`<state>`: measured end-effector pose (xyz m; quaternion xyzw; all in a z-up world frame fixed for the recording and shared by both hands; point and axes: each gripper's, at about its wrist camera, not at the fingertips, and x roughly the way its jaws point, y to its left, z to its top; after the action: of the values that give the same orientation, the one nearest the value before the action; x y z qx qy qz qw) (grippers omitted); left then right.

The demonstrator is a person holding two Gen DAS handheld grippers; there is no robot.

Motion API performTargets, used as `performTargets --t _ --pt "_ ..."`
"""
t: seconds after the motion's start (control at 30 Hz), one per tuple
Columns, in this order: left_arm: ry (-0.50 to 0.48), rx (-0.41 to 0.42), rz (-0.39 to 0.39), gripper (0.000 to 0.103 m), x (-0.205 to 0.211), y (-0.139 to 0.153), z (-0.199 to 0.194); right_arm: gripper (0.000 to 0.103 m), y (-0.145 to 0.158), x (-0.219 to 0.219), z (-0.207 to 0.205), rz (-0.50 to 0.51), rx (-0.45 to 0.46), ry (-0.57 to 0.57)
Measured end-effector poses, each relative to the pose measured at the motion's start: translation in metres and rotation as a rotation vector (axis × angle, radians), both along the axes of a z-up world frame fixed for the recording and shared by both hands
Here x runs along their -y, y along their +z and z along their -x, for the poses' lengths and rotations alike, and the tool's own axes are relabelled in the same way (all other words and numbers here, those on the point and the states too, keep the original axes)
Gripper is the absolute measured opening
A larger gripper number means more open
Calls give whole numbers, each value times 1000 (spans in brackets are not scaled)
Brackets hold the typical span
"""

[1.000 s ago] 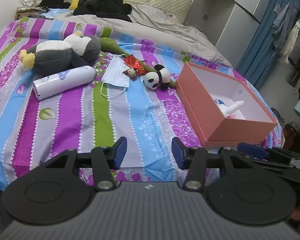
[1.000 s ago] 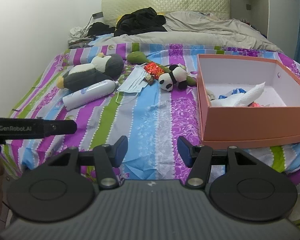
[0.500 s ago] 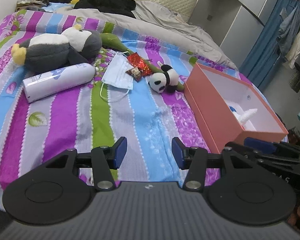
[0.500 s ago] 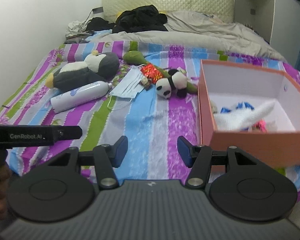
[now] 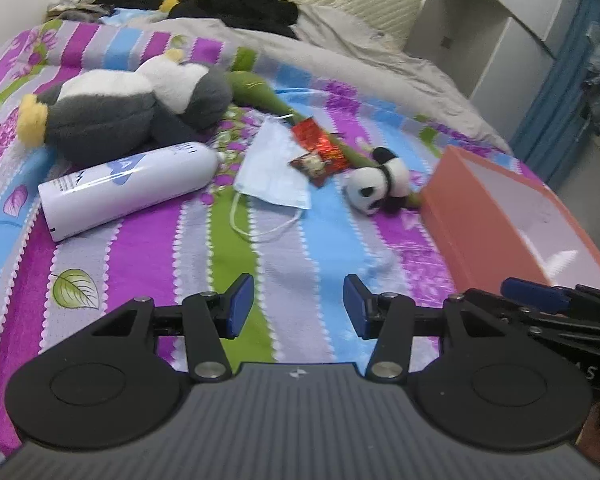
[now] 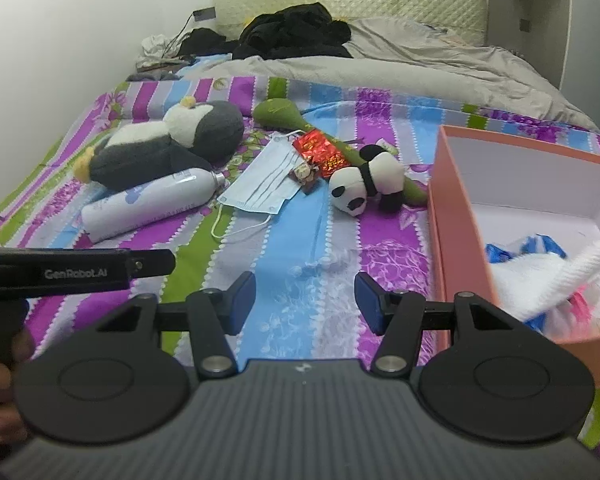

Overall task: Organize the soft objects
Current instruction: 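Close left tool on the blue face mask while right tool lowers onto the panda plush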

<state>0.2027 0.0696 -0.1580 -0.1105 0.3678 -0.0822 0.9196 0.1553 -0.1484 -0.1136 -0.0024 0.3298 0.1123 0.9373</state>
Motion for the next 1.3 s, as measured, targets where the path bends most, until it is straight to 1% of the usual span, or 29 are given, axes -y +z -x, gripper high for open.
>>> performTargets --t 0.2,0.4,0.57,0.73,0.83,0.87,0.93,0.97,1.07,1.17,1.2,1.23,1.3 --pt "41 -22 12 55 -10 -29 -27 57 -21 -2 -30 24 -19 -8" --pt "52 -36 8 55 -7 -52 -61 57 -40 2 -63 6 -40 -37" --pt "43 -30 6 56 1 -67 -89 57 -49 4 -96 -31 -40 -74" --pt "18 -4 34 56 11 -75 -115 57 -55 4 -135 -82 -33 -125" --pt "5 -4 32 56 17 -82 -130 58 -61 3 -159 -111 -40 -160" --pt "-1 -6 31 55 18 -85 -135 59 -62 3 -166 -113 -40 -164" --pt "-8 -8 24 55 21 -92 -143 74 -67 1 -178 -113 -28 -172" --pt "-12 -6 17 55 23 -95 -146 76 -69 1 -183 -116 -26 -185" --pt "-22 24 4 55 25 -98 -151 76 -77 2 -197 -127 -35 -211" --pt "-27 27 17 48 25 -100 -156 76 -82 3 -206 -132 -30 -218" --pt "-30 30 7 39 26 -101 -157 76 -83 3 -208 -134 -24 -219" --pt "-34 33 -7 26 28 -101 -157 76 -84 2 -210 -137 -20 -218" --pt "-34 28 -28 11 29 -101 -157 75 -84 2 -213 -148 -19 -214"
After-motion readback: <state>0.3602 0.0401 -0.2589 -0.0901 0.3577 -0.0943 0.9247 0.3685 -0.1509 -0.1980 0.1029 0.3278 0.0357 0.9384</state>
